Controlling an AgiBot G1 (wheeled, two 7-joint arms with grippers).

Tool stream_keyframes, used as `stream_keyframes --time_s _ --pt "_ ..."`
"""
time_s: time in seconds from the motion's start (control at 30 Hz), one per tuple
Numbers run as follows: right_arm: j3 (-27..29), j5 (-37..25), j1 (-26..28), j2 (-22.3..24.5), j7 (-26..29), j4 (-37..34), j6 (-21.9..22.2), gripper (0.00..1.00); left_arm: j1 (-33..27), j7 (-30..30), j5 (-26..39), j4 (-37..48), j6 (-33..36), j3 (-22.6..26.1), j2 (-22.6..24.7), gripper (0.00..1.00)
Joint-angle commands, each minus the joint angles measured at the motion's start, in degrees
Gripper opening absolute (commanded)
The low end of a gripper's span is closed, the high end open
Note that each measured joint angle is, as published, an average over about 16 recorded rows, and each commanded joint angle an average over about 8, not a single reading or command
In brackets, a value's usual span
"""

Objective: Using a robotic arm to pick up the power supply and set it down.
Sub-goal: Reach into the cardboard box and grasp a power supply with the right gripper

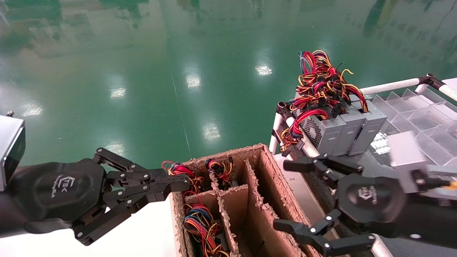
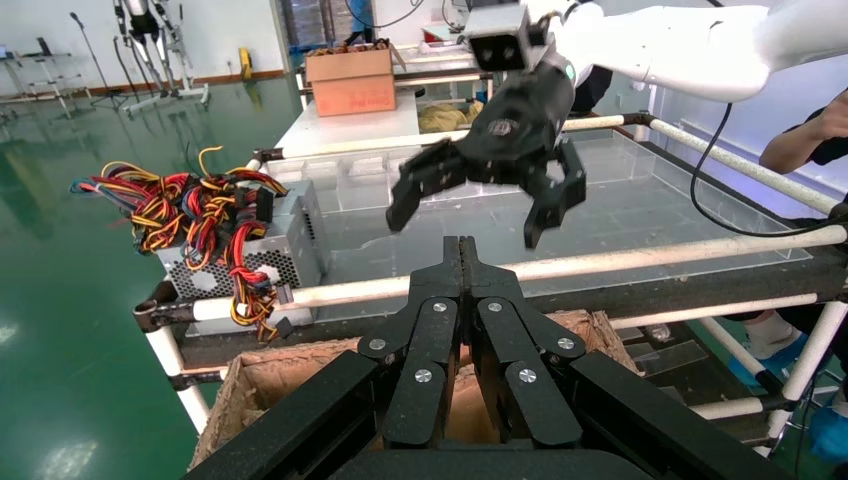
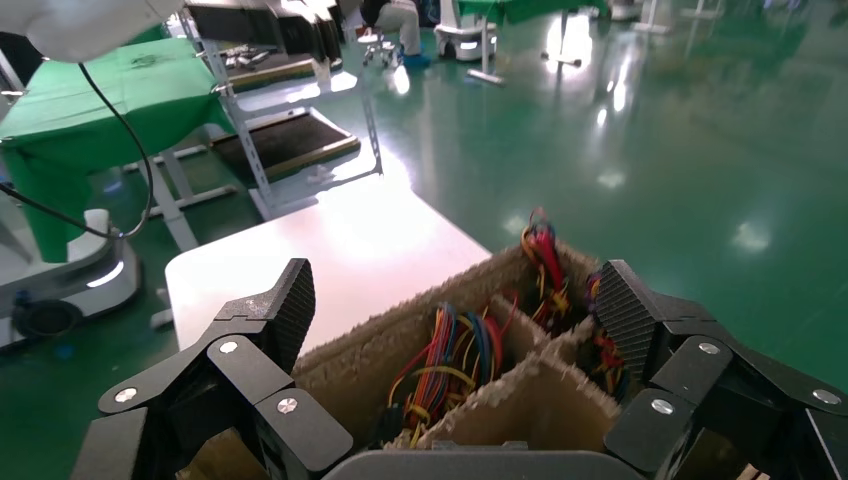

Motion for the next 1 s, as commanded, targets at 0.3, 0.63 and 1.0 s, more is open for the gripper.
stream_keyframes --time_s 0.3,0.63,1.0 --pt "-6.14 -6.73 4.40 -7.39 -0.29 -8.61 -2.94 1.00 0.00 0.01 -0.01 0.00 0.00 0.01 0.00 1.00" --pt "-12.61 -12.41 8.63 -16.36 -2.92 -17.70 -3.93 1.00 -0.01 0.01 -0.01 0.00 -0.01 0.02 -0.01 1.00" --pt "-17.57 -16.67 11.58 -23.29 -8.15 -25.69 -3.47 0.97 -0.01 0.02 -0.02 0.00 -0.01 0.03 -0.01 1.00"
